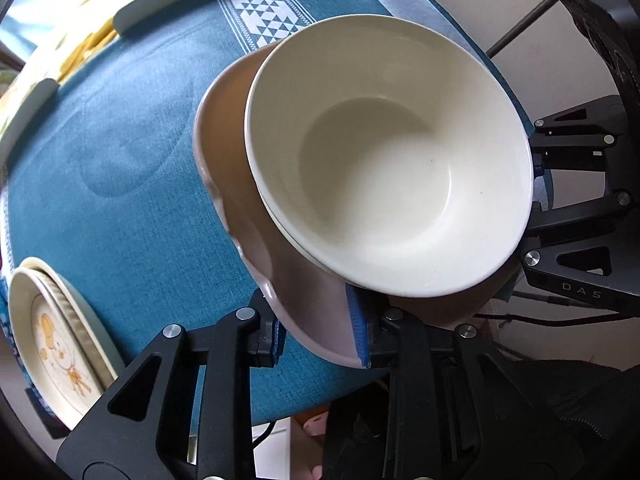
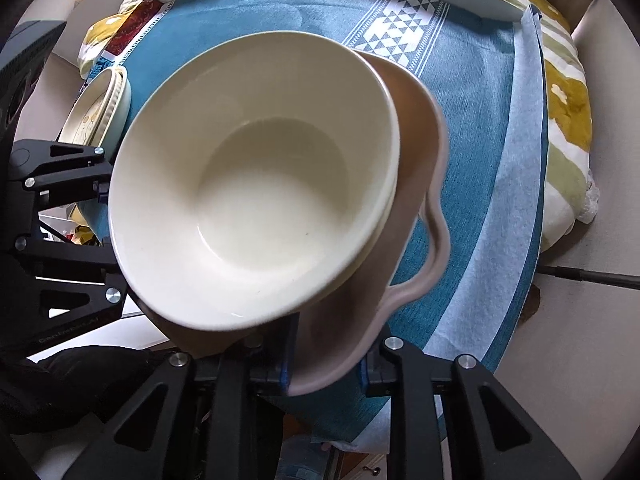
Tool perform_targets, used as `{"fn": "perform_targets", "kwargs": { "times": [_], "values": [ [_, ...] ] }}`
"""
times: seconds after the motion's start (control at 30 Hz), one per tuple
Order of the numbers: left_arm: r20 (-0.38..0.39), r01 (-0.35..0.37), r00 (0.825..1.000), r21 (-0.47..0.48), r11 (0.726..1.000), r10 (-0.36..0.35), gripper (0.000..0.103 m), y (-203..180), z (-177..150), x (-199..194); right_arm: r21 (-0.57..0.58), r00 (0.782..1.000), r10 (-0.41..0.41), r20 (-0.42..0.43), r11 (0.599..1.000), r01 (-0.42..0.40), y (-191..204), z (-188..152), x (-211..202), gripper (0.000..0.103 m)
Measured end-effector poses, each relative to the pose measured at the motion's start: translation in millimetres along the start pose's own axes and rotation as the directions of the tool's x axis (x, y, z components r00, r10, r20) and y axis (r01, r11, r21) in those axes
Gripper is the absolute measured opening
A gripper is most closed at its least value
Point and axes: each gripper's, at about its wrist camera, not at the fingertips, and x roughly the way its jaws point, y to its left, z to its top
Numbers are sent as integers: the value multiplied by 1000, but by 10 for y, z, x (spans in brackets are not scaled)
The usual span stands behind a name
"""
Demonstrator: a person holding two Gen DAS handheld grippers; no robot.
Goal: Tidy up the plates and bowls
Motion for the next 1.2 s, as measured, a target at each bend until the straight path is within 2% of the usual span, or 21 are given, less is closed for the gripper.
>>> {"fn": "perform_targets", "kwargs": {
  "times": [0.17,0.4,0.6,0.83,1.0,1.2],
  "values": [
    [22,-19,1000,2,1000,18,24,-53,42,-106,-12,1000,-5,18,1000,5,76,19,5,22],
    [67,-68,995,-49,996,71,24,141,29,-603,-103,996,-24,85,994,33,342,247,-288,22],
    [138,-102,983,-125,987,119,24,611,-243,-1194,-182,990,-27,137,982,52,814,601,-631,22],
    [160,-103,979,-144,984,126,24,1323,-636,-1597,-215,987,-39,157,974,72,1533,935,-734,22],
    [143,-106,982,-105,989,121,24,1888,-944,-1620,-174,988,-31,148,983,57,2023,1124,-563,22],
    [81,-80,993,-39,996,83,24,2359,-1287,-1387,-108,994,-27,103,993,39,2544,1221,-192,22]
  ]
}}
